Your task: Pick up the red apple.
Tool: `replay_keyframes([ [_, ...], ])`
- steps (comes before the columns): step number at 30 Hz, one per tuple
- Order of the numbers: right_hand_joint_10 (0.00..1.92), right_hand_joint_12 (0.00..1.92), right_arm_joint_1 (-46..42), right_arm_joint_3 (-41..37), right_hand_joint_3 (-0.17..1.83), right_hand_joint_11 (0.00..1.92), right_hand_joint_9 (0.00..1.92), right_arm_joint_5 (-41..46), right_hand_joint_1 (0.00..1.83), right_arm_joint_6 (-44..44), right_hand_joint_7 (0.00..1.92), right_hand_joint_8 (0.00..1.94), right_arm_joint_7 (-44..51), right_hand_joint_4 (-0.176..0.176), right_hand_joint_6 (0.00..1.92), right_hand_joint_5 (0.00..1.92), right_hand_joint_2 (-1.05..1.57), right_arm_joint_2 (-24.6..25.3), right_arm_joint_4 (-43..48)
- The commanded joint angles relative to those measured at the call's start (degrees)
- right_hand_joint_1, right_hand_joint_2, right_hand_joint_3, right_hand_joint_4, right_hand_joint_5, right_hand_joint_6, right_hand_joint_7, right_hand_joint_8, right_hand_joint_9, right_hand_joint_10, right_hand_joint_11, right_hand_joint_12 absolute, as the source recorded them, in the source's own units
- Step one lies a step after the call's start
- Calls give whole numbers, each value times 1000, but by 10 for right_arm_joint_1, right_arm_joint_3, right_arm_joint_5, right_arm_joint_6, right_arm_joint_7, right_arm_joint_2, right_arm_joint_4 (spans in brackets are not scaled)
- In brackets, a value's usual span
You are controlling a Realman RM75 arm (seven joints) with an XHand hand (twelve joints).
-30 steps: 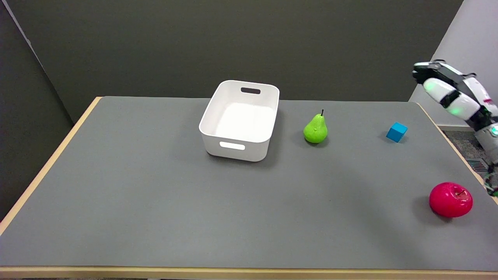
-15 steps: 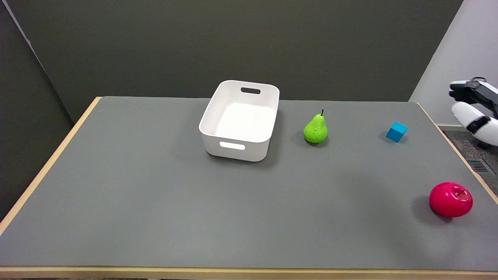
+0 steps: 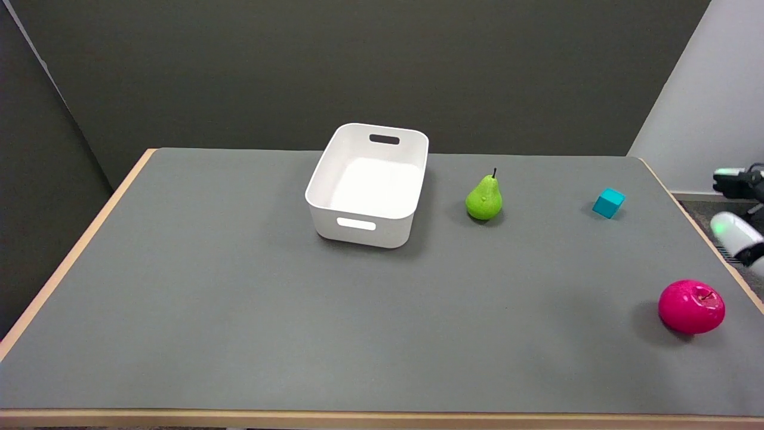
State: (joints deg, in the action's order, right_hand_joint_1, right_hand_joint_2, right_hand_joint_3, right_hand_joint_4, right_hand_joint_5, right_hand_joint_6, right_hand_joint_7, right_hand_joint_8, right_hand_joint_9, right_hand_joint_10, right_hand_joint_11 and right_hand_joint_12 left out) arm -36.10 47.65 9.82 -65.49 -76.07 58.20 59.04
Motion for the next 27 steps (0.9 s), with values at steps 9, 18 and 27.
replay_keyframes([
  [9,968,1316,10,122,843,84,307,49,270,-202,467,561,167,13,647,351,615,8,-138],
  [18,996,1329,23,120,792,125,305,49,250,-256,474,550,162,14,638,351,636,-14,-166],
  [27,1018,1353,26,145,803,146,329,49,301,-286,494,564,164,26,667,361,638,-13,-265],
])
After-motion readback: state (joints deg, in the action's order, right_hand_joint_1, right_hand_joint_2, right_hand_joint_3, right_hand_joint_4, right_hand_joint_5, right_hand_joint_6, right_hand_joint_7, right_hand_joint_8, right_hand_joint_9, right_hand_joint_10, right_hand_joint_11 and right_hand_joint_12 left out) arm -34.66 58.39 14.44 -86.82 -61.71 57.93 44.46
